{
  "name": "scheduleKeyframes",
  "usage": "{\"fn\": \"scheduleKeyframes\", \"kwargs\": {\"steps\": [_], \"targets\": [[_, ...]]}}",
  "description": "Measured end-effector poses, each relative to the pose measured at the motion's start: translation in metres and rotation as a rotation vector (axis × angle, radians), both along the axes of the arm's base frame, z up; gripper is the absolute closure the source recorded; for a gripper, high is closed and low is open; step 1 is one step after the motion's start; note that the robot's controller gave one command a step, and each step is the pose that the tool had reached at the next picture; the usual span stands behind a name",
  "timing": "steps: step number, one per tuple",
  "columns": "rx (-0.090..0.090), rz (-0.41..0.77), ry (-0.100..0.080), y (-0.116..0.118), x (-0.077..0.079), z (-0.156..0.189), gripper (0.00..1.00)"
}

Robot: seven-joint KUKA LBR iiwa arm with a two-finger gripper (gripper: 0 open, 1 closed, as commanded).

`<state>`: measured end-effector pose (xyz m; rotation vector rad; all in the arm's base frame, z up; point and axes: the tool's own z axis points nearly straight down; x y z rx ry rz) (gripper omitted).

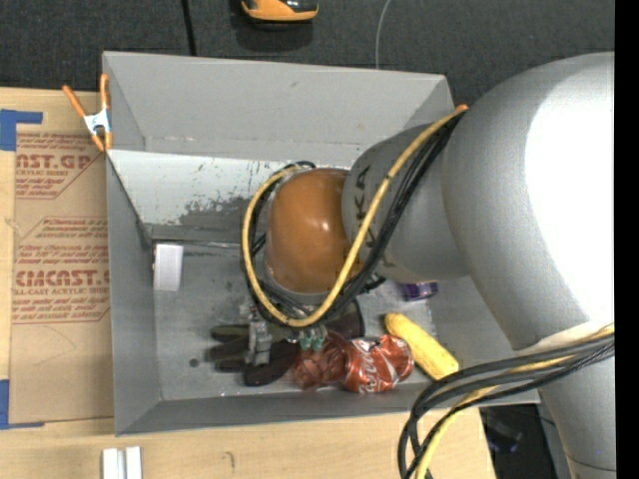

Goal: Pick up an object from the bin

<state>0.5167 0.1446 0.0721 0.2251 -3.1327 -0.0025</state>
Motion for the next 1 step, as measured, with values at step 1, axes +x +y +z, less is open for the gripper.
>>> {"fn": "scheduleKeyframes", "kwargs": {"steps": [1], "targets": [[0.0,0.032,-0.003,0.0081,0.0043,0.1348,1.0]]}}
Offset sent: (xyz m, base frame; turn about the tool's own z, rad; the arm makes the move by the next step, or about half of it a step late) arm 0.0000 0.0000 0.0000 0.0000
